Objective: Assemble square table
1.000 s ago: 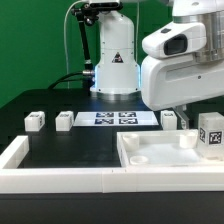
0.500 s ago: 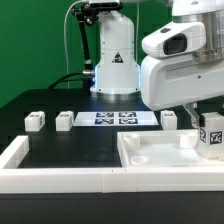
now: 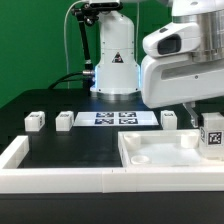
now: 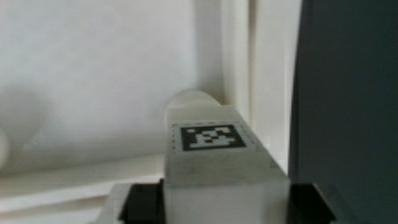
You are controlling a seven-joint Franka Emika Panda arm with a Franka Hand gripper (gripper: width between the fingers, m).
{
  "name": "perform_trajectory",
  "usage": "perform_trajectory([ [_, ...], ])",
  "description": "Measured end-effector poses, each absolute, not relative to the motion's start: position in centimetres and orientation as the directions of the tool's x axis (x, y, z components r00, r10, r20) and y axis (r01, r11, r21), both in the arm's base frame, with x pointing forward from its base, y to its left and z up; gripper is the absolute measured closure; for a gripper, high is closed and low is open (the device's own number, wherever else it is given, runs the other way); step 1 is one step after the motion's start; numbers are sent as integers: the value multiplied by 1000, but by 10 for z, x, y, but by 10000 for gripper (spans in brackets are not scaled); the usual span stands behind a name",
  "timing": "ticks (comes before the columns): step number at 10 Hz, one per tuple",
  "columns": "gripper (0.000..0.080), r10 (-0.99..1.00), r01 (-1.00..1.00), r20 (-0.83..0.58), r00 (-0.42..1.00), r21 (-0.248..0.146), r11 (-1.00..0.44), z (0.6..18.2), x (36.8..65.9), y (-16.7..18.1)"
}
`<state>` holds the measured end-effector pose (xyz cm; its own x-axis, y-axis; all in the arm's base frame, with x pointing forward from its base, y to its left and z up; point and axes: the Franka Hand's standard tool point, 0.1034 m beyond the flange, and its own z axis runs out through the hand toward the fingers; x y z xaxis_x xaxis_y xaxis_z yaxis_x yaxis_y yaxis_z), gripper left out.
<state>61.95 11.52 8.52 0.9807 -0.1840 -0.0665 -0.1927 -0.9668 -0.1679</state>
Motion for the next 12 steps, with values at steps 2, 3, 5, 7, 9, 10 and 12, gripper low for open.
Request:
perform_trajectory([
  [2,504,-390,-398,-80,917,-195,-896,85,620,113],
  [3,504,-501,-510,-97,860,-192,-838,85,619,113],
  [5,504,-661,-675,-135,738,-169,-718,85,619,114],
  [7,504,-802,-820,-170,573,-134,-557,84,618,116],
  [9,504,-861,-881,-189,473,-109,-460,84,618,118],
  [10,504,-880,-901,-194,433,-101,-421,84,618,118],
  [12,504,-864,-884,-189,467,-109,-454,84,618,118],
])
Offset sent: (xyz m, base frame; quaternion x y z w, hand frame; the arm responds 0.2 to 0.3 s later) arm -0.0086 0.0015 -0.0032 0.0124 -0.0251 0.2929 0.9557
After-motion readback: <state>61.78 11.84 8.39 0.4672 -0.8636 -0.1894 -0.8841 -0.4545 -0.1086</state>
